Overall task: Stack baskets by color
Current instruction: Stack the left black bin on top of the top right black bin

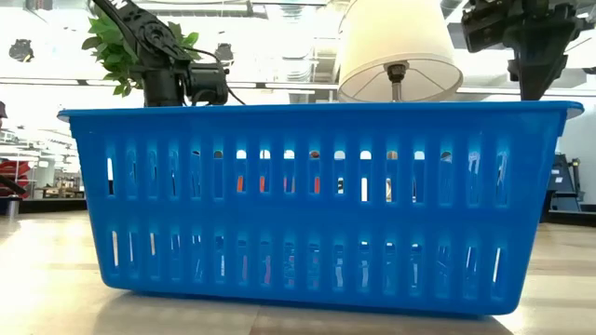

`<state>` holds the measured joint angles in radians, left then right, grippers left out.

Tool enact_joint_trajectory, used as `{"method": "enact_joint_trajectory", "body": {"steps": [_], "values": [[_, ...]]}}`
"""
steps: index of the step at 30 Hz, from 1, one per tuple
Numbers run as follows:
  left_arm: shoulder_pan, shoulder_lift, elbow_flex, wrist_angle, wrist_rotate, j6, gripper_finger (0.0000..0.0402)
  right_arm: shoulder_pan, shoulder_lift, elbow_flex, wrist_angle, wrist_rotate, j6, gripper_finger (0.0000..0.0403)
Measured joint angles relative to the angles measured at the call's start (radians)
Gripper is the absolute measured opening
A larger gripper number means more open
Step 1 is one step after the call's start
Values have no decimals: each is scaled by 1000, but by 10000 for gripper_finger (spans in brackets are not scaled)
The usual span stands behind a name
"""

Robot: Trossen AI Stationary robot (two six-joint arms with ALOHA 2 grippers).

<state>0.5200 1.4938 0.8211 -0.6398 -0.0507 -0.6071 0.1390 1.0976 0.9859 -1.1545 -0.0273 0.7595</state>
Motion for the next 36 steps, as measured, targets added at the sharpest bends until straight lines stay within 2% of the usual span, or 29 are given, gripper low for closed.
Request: {"method": "enact_joint_trajectory", "body": {"steps": [5, 12, 13, 20, 26, 29, 32, 36], "values": [[-7, 12, 0, 2, -18, 13, 150, -2, -1, 0, -1, 0, -46, 132], [-7, 12, 1, 3, 10, 54, 20, -4, 1, 0, -1, 1, -88, 132], [-7, 11, 2, 2, 19, 55, 11, -4, 0, 0, -1, 2, -89, 132], [-116, -72, 105, -108, 45, 75, 1, -3, -23, -1, 1, 2, -139, 133], [-271, -151, 243, -107, 55, 299, 0, -2, -69, -1, 99, 29, -229, 133], [-349, -155, 293, -86, 98, 491, 0, -2, -85, -1, 259, 34, -342, 133], [-409, -148, 301, -94, 153, 678, 0, -2, -79, 0, 443, 34, -528, 133], [-457, -132, 301, -120, 225, 836, 0, -2, -33, 0, 632, 34, -966, 133]]}}
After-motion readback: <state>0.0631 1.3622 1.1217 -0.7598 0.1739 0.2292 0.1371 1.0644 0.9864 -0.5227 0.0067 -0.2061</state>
